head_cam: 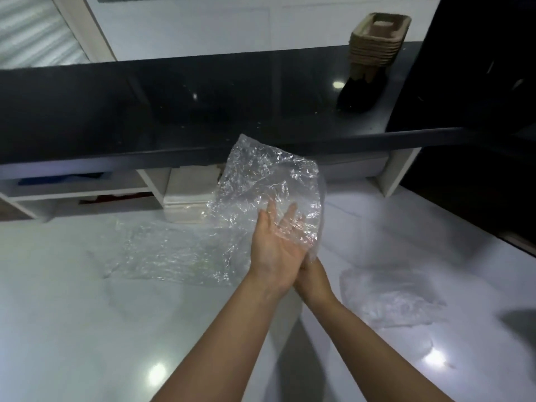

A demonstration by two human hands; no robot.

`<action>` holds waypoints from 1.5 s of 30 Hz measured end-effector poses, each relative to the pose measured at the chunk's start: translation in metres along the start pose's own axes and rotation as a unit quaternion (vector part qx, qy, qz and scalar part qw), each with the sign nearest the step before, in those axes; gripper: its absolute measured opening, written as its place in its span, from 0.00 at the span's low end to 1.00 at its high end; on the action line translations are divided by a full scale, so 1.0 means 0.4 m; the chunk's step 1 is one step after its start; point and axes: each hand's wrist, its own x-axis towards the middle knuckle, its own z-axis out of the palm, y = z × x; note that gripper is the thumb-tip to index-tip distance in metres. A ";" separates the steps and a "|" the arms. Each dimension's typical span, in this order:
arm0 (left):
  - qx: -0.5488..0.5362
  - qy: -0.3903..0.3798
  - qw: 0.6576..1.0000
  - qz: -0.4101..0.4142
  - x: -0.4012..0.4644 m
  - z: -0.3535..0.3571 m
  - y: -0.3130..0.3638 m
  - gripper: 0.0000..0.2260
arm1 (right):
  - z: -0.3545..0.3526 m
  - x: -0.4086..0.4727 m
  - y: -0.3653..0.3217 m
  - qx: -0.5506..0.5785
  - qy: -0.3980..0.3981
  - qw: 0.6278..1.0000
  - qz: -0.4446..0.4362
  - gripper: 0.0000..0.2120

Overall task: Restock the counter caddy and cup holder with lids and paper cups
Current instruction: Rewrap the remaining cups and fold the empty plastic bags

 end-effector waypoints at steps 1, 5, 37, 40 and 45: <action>0.029 -0.001 0.999 0.014 0.001 -0.015 0.017 0.19 | 0.008 0.001 0.002 -0.011 0.031 0.999 0.007 0.05; 0.298 0.069 0.950 0.069 0.021 -0.120 0.096 0.22 | 0.003 -0.004 0.042 -0.099 0.077 0.991 0.042 0.18; 0.573 0.243 0.743 0.246 -0.050 -0.622 0.330 0.02 | 0.044 -0.063 0.052 -0.161 0.173 0.963 0.132 0.26; 0.701 0.249 0.622 0.244 -0.045 -0.671 0.340 0.05 | 0.062 -0.075 0.083 -0.280 0.143 0.945 0.089 0.28; 0.628 0.197 0.730 0.182 -0.080 -0.688 0.345 0.07 | 0.101 -0.084 0.074 -0.312 0.123 0.939 0.076 0.39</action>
